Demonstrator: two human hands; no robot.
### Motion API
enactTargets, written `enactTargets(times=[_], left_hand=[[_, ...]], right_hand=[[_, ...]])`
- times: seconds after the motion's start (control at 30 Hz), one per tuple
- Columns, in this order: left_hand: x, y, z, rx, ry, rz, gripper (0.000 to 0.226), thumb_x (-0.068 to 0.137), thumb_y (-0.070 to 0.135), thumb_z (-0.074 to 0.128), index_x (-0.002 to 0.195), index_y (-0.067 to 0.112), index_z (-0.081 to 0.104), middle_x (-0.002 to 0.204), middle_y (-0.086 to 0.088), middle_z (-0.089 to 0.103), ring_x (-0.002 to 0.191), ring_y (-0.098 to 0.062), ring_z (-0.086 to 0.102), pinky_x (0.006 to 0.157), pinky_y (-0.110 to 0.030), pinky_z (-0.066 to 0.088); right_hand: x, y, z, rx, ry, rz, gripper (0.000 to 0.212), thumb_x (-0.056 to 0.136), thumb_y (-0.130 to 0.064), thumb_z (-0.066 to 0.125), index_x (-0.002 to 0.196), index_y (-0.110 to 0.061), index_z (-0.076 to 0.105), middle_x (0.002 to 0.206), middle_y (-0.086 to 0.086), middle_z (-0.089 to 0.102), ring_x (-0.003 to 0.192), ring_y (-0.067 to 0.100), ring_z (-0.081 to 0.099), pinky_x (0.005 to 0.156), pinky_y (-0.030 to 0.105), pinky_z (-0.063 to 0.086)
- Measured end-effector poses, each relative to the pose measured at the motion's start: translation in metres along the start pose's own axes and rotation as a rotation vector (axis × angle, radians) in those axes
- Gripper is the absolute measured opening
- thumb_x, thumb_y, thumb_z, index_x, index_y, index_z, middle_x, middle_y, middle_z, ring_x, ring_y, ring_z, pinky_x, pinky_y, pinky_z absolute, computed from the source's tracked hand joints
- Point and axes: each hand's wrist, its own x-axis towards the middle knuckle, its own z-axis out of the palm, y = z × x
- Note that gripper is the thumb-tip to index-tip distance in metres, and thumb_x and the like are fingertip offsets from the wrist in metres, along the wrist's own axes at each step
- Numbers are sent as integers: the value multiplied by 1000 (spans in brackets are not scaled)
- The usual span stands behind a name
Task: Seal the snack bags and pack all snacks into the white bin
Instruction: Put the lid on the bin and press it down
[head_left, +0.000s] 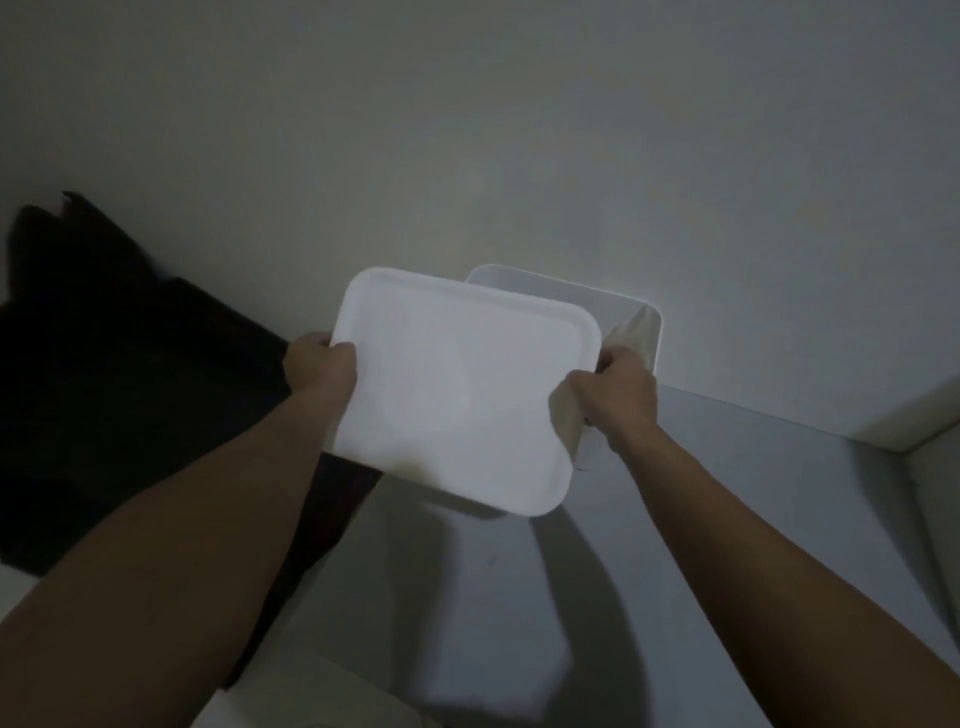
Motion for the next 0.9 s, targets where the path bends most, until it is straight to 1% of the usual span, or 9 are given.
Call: enactTargets(times=[0.07, 0.23, 0.3, 0.37, 0.4, 0.5, 0.57, 0.63, 0.9], left_hand=[[4, 19, 8, -10, -20, 46, 20, 80, 3, 49, 83, 4, 69, 72, -2, 59, 73, -22, 58, 66, -25, 44], [19, 53, 35, 3, -77, 105, 28, 82, -3, 53, 101, 2, 72, 89, -6, 64, 84, -22, 62, 77, -24, 47], [23, 61, 48, 5, -126, 105, 24, 83, -3, 55, 93, 11, 71, 80, -1, 62, 80, -20, 60, 76, -22, 45], [28, 66, 62, 12, -159, 123, 23, 81, -5, 56, 81, 17, 62, 68, 3, 53, 73, -18, 56, 73, -22, 44], [30, 68, 69, 9, -172, 128, 23, 81, -6, 56, 81, 17, 61, 70, 2, 54, 72, -18, 55, 74, -22, 43], [37, 73, 88, 14, -189, 110, 21, 82, -6, 58, 87, 8, 72, 86, -4, 66, 90, -22, 62, 81, -19, 43], [42, 77, 100, 18, -181, 103, 27, 84, -5, 59, 106, 2, 72, 108, -12, 70, 102, -25, 65, 82, -17, 42], [48, 81, 109, 24, -193, 102, 32, 84, -4, 59, 114, 1, 69, 117, -15, 68, 106, -26, 64, 82, -15, 41], [70, 79, 140, 94, -219, 108, 31, 84, -4, 58, 112, 1, 70, 116, -18, 68, 107, -28, 65, 84, -20, 44]], right_hand=[[11, -5, -14, -11, 52, -1, 27, 69, -18, 62, 95, -17, 69, 93, 9, 71, 86, 33, 68, 80, 46, 59], [42, -3, -43, -47, 170, 71, 24, 71, -12, 64, 94, -11, 72, 94, 12, 71, 92, 34, 67, 80, 35, 55], [54, 1, -52, -35, 218, 102, 26, 73, -10, 66, 98, -10, 72, 98, 13, 71, 95, 33, 67, 81, 33, 53], [64, 6, -57, -25, 248, 137, 24, 77, -7, 70, 100, -4, 72, 100, 15, 71, 94, 32, 68, 83, 35, 55], [70, 8, -58, -21, 253, 151, 23, 77, -6, 71, 99, 0, 72, 98, 16, 72, 90, 31, 69, 83, 37, 57], [86, 15, -56, 3, 258, 189, 16, 76, -4, 72, 92, -1, 74, 89, 15, 72, 78, 31, 71, 78, 45, 61], [99, 19, -54, 0, 263, 217, 11, 75, -5, 72, 86, -5, 74, 81, 12, 69, 77, 31, 70, 76, 45, 62], [111, 22, -53, -13, 268, 235, 9, 76, -7, 72, 85, -6, 73, 79, 11, 68, 76, 31, 70, 74, 44, 62], [144, 35, -41, -25, 240, 283, 16, 80, -6, 66, 94, -2, 73, 91, 17, 71, 84, 35, 70, 76, 44, 61]])
